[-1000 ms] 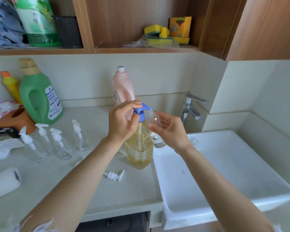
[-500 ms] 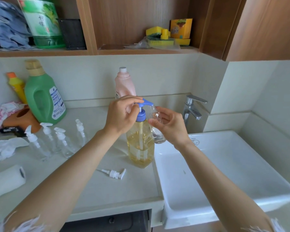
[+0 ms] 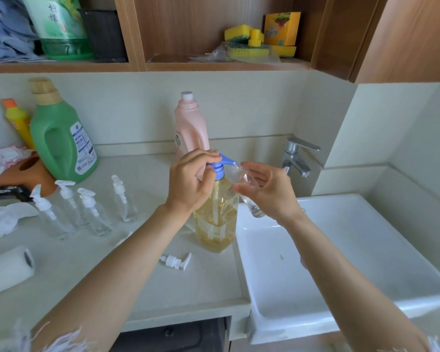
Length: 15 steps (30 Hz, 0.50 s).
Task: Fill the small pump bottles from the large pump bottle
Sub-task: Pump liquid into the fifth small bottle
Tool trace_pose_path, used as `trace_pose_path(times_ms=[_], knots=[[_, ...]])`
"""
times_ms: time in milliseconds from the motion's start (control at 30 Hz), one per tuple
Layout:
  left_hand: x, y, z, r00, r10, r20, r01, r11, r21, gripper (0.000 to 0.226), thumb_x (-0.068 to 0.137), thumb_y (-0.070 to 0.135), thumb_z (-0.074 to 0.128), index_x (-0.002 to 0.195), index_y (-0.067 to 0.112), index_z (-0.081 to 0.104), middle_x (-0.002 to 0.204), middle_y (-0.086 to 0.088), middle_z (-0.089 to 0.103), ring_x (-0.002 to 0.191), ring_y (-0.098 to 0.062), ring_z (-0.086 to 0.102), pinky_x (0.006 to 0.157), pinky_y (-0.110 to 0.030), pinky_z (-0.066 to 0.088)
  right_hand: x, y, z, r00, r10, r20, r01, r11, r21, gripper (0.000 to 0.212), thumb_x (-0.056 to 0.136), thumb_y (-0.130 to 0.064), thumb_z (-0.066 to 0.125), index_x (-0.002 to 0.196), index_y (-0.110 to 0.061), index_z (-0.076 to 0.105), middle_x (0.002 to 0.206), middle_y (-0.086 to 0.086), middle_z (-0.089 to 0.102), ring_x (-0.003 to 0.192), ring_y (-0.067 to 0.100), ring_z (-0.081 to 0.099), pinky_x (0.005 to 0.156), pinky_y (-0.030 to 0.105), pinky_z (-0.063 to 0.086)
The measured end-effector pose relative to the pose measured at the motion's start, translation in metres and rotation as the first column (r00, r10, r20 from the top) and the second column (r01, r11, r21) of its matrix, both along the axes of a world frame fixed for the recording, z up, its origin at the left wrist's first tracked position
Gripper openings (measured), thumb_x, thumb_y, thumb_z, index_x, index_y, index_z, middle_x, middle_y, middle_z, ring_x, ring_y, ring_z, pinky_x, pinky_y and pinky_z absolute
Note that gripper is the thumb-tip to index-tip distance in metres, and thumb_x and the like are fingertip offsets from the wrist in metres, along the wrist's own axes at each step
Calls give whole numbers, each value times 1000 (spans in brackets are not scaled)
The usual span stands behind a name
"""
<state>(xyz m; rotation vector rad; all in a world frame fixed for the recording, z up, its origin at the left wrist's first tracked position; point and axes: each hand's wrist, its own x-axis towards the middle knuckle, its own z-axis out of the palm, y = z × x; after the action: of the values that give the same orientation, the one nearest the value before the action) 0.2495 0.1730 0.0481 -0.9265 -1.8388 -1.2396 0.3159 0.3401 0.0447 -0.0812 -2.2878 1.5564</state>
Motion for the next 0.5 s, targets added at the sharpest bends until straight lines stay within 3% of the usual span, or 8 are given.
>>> trace_pose_path(times_ms=[267, 500], knots=[[7, -4, 23, 999, 12, 32, -10, 999, -53, 37, 75, 17, 43, 87, 3, 74, 92, 5, 68, 87, -6, 62, 82, -13, 47, 0, 2, 15, 999, 42, 24, -41, 999, -31, 59, 67, -25, 88, 121, -21, 64, 104, 4, 71, 94, 14, 68, 93, 30, 53], [2, -7, 36, 1000, 10, -16, -12, 993, -117, 31, 79, 19, 45, 80, 4, 72, 85, -3, 71, 80, -11, 63, 75, -19, 48, -5, 9, 35, 995, 67, 75, -70, 997, 42, 48, 57, -27, 93, 98, -22, 68, 97, -4, 71, 91, 11, 68, 88, 30, 56]])
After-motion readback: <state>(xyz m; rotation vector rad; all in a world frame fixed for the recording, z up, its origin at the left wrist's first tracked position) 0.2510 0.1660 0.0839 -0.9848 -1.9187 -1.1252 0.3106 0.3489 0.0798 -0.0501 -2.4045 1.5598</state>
